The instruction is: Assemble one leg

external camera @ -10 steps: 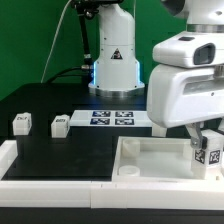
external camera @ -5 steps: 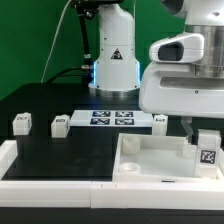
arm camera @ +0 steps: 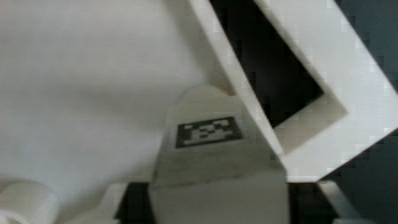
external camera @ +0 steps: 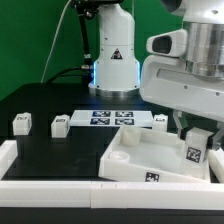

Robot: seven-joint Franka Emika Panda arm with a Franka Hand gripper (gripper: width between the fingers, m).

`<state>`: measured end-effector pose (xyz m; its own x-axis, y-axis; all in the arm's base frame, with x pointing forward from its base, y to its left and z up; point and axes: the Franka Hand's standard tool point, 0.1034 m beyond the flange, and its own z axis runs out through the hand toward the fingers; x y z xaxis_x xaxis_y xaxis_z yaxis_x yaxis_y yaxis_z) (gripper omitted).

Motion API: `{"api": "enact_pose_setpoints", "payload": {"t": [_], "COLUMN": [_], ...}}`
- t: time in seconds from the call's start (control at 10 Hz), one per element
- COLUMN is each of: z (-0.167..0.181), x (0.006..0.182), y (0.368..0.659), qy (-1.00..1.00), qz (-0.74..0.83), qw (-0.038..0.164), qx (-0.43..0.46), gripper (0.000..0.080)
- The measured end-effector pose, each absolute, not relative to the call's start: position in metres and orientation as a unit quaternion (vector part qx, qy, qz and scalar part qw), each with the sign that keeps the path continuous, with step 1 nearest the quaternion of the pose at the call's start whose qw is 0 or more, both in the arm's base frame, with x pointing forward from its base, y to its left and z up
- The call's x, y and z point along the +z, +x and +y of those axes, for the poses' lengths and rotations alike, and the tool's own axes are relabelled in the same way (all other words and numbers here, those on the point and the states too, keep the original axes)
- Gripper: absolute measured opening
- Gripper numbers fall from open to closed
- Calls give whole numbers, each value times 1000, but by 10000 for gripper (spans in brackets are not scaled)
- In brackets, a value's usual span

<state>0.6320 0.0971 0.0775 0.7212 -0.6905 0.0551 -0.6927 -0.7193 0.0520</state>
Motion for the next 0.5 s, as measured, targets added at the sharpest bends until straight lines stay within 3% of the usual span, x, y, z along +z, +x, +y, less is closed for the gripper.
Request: {"api": "enact_pose_setpoints", "payload": {"t": [0.1,0.3,0.4,0.5], "z": [91,94,94,94], "x": [78,77,77,77], "y": [629,629,629,629], "qy": [915,905,905,905], "qz": [-400,-422,-423,-423], "qw": [46,40,40,40], "qx": [12,11,11,11], "gripper": [310,554,554,630]}}
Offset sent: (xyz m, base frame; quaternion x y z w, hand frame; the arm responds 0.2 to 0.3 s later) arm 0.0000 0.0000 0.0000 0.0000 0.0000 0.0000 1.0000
